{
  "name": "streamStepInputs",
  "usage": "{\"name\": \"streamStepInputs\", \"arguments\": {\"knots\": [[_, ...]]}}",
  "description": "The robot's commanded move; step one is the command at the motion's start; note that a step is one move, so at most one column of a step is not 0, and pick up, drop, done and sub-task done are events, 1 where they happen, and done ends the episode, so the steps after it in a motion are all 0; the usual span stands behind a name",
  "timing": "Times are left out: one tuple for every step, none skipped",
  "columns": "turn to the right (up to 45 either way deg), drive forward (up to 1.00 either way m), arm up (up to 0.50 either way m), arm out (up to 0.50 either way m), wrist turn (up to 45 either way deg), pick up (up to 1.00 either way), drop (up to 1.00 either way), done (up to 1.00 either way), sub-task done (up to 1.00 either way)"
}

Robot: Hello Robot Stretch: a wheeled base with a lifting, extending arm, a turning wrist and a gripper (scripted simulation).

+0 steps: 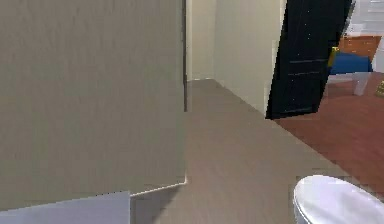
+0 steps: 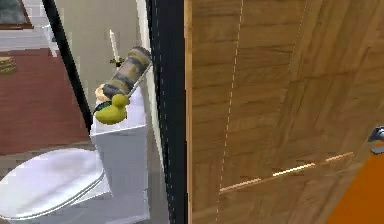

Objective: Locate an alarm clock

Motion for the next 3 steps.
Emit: {"name": "streamStepInputs", "arguments": {"knots": [[0.0, 0.95, 0.0, 0.0, 0.0, 0.0, 0.0, 0.0, 0.0], [24.0, 0.0, 0.0, 0.0, 0.0, 0.0, 0.0, 0.0, 0.0], [0.0, 0.45, 0.0, 0.0, 0.0, 0.0, 0.0, 0.0, 0.0]]}}
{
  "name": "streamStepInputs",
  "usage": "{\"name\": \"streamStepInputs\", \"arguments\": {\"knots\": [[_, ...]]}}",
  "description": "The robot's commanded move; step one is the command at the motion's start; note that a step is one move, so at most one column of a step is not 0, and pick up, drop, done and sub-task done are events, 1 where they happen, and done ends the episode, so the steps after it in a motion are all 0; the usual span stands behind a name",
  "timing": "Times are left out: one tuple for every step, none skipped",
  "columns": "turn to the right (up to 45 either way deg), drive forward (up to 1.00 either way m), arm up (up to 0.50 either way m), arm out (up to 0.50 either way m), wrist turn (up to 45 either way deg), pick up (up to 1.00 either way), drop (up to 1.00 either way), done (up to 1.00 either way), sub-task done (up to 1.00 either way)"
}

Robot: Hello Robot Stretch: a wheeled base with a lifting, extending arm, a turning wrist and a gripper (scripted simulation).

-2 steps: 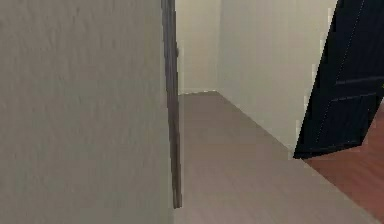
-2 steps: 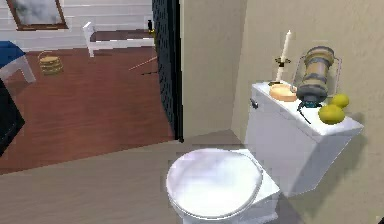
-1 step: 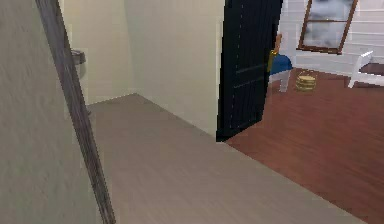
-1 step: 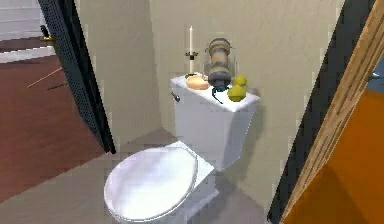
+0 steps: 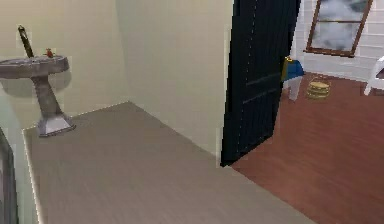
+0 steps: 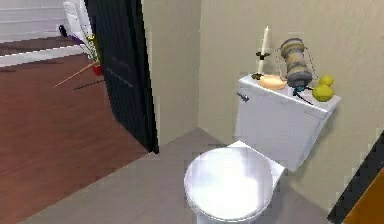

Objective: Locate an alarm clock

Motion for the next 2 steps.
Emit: {"name": "streamStepInputs", "arguments": {"knots": [[42.0, 0.0, 0.0, 0.0, 0.0, 0.0, 0.0, 0.0, 0.0], [0.0, 1.0, 0.0, 0.0, 0.0, 0.0, 0.0, 0.0, 0.0]]}}
